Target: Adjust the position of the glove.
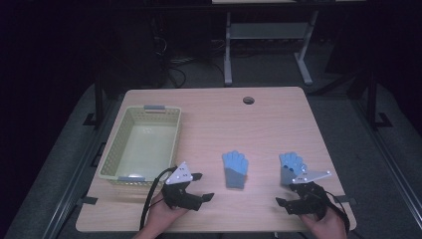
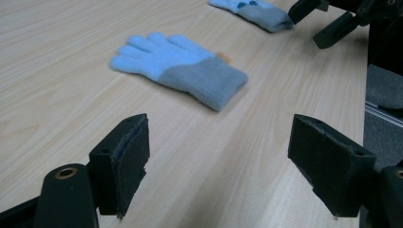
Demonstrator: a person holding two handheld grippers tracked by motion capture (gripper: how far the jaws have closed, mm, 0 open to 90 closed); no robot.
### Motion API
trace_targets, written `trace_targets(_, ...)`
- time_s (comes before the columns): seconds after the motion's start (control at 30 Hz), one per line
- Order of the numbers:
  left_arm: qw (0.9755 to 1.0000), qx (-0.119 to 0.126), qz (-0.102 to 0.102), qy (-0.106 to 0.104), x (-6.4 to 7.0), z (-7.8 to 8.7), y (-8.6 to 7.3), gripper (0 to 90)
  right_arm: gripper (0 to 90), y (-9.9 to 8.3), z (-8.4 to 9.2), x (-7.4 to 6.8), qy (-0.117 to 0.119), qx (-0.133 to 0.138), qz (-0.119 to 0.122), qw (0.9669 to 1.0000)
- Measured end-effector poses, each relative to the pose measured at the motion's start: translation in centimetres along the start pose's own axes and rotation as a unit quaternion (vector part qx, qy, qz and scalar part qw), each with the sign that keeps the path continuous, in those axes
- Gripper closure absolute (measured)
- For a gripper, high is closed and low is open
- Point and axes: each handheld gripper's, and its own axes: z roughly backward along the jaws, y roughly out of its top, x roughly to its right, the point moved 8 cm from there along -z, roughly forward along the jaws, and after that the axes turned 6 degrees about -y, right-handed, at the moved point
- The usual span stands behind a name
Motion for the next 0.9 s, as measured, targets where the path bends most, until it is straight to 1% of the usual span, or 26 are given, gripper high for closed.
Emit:
trace_targets(0.17, 0.9999, -0.006, 0.000, -0.009, 0.5, -0.3, -0.1, 20.5, 27.1, 0.2, 0.4, 0.1, 0.006, 0.006, -0.003, 1.0000)
trace_targets(0.3, 0.9999, -0.006, -0.002, -0.010, 0.7, -0.3, -0.2, 20.5, 25.9, 0.4, 0.5, 0.2, 0.010, 0.009, -0.003, 0.9999)
trace_targets(0.37, 0.9999, -0.005, -0.006, -0.008, 0.7, -0.2, -0.1, 20.5, 25.5, 0.7, 0.8, 0.6, 0.015, 0.009, -0.008, 0.9998)
trace_targets(0.43, 0.9999, -0.004, -0.007, -0.007, 0.6, -0.1, -0.1, 20.5, 25.5, 0.8, 0.9, 0.7, 0.017, 0.009, -0.006, 0.9998)
trace_targets(0.47, 0.9999, 0.000, 0.001, -0.010, 0.6, -0.1, -0.1, 20.5, 25.8, 1.2, 1.1, 1.2, 0.015, 0.008, -0.006, 0.9998)
trace_targets(0.53, 0.9999, 0.000, 0.002, -0.010, 0.6, -0.1, -0.1, 20.5, 26.3, 1.3, 1.1, 1.3, 0.013, 0.007, -0.007, 0.9999)
trace_targets(0.67, 0.9999, -0.002, -0.005, -0.009, 0.6, -0.1, -0.1, 20.5, 28.7, 2.3, 1.4, 2.3, 0.014, 0.004, -0.008, 0.9999)
trace_targets(0.77, 0.9999, 0.000, -0.005, -0.009, 0.7, 0.0, 0.0, 20.5, 28.8, 2.9, 1.4, 2.7, 0.018, 0.002, -0.012, 0.9998)
trace_targets(0.9, 0.9999, 0.001, -0.008, -0.009, 0.8, 0.0, 0.0, 20.5, 29.7, 3.6, 1.6, 3.2, 0.017, -0.007, -0.008, 0.9998)
